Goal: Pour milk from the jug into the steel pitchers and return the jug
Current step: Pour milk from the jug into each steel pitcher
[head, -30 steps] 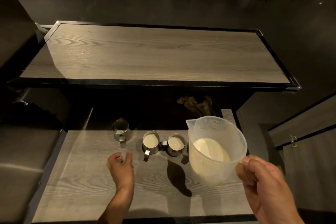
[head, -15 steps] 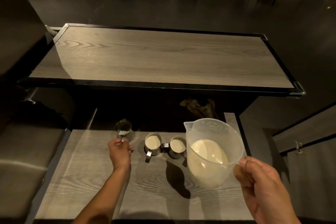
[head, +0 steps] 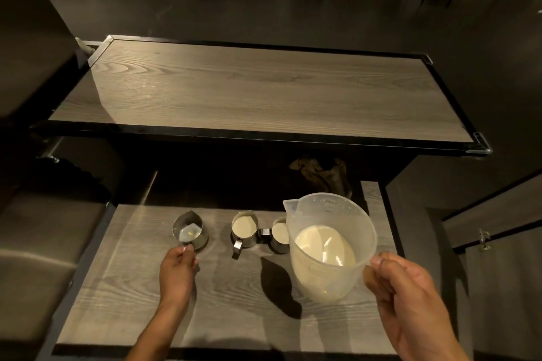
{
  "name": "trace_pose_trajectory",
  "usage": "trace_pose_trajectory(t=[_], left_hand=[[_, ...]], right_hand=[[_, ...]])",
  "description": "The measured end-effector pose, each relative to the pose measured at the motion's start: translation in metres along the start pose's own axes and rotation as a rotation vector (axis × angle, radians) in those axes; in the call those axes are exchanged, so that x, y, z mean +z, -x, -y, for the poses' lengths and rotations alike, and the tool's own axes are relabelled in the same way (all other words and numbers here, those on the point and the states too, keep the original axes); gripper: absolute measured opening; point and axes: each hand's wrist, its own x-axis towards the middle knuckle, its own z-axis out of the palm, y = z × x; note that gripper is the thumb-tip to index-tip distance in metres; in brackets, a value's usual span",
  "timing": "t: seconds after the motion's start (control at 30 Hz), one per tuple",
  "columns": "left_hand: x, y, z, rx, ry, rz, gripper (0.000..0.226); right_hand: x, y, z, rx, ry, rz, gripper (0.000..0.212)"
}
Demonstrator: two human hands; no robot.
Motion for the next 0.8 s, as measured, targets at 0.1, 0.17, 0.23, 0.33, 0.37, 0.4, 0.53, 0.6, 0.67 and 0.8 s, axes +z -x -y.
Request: trace_pose_trajectory(t=[0.1,0.17,0.23,0.33,0.37,0.4,0.53,0.6,0.67,0.8], left_hand=[[-0.001,0.045,-0.017,0.115,-0.002,-0.02,0.013],[0.006,0.066,-0.022,0.119,-0.02,0.05,0.011],[0.015,0.078,-0.025,0.107,-0.067,0.162,0.013],[0.029,0.091,-0.036,0.12,-0.092,0.286,0.013],[0.033,0.095,-0.042,0.127,-0.103,0.324,0.013],[0.037,0.099,-0.048,0.138,-0.113,0.356,0.013],[0.048,0.109,-0.064,0.2,-0.119,0.422,0.013],[0.052,0.112,-0.068,0.221,-0.139,0.449,0.013],[0.057,0.116,-0.07,0.228,-0.144,0.471,0.014],[0.065,0.124,-0.07,0.22,-0.154,0.498,0.015]], right_hand=[[0.0,0.001,0.004,0.005,0.039,0.027,0.035],[0.001,0.002,0.005,0.011,0.061,0.046,0.037],[0.0,0.002,0.005,0.015,0.091,0.068,0.033],[-0.003,0.001,0.005,0.007,0.14,0.083,0.036],[-0.004,0.001,0.005,-0.001,0.156,0.083,0.038],[-0.005,0.001,0.005,-0.014,0.175,0.087,0.041],[-0.012,0.002,0.007,-0.086,0.292,0.085,0.042],[-0.018,0.002,0.009,-0.098,0.328,0.066,0.04],[-0.022,0.004,0.012,-0.097,0.354,0.054,0.037],[-0.026,0.01,0.02,-0.1,0.457,0.027,0.037]])
